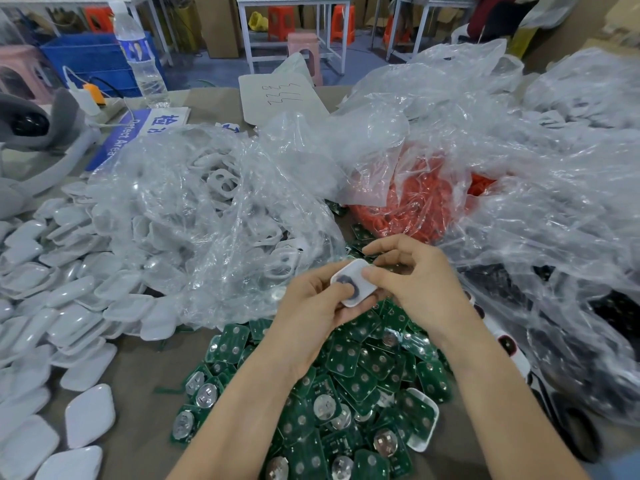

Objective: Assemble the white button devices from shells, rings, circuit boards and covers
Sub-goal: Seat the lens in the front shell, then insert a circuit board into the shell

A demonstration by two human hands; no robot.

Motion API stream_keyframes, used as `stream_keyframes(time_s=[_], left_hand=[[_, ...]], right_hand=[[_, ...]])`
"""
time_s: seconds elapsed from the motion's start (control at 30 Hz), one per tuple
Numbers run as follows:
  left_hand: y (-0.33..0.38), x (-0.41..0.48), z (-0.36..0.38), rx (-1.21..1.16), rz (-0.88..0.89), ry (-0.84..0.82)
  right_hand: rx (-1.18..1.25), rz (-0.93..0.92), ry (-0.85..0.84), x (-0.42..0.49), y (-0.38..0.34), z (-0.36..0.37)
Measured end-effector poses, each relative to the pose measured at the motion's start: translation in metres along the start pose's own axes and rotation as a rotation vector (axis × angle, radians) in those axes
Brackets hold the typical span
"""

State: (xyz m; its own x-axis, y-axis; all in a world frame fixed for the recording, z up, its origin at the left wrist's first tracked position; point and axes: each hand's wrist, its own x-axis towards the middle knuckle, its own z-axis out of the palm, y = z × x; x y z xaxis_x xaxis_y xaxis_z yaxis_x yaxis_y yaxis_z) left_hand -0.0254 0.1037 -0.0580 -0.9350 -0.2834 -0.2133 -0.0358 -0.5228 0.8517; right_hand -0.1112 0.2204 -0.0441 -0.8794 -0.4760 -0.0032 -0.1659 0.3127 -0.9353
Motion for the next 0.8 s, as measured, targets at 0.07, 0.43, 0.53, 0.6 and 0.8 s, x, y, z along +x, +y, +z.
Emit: stream_keyframes(time_s=[0.07,0.43,0.53,0.6,0.8], left_hand=[[0.0,0.0,-0.001,0.034,-0.005,-0.003],[0.002,-0.001,-0.003,0.045,0.03,0.092],[0.005,0.0,-0.005,-0.016,0.043,0.116],[0.006,0.0,-0.006,-0.074,0.04,0.128],[0.012,0.001,-0.01,-0.175,-0.011,0.115]], right_hand=[[0.059,0.039,-0.082,0.003,-0.002,-0.005],[-0.027,0.027,-0.082,0.005,-0.012,-0.025],[-0.207,-0.013,-0.012,0.004,-0.011,-0.043],[-0.379,-0.024,-0.132,-0.001,-0.009,-0.045],[-0.584,-0.085,-0.354,-0.014,0.009,-0.012]])
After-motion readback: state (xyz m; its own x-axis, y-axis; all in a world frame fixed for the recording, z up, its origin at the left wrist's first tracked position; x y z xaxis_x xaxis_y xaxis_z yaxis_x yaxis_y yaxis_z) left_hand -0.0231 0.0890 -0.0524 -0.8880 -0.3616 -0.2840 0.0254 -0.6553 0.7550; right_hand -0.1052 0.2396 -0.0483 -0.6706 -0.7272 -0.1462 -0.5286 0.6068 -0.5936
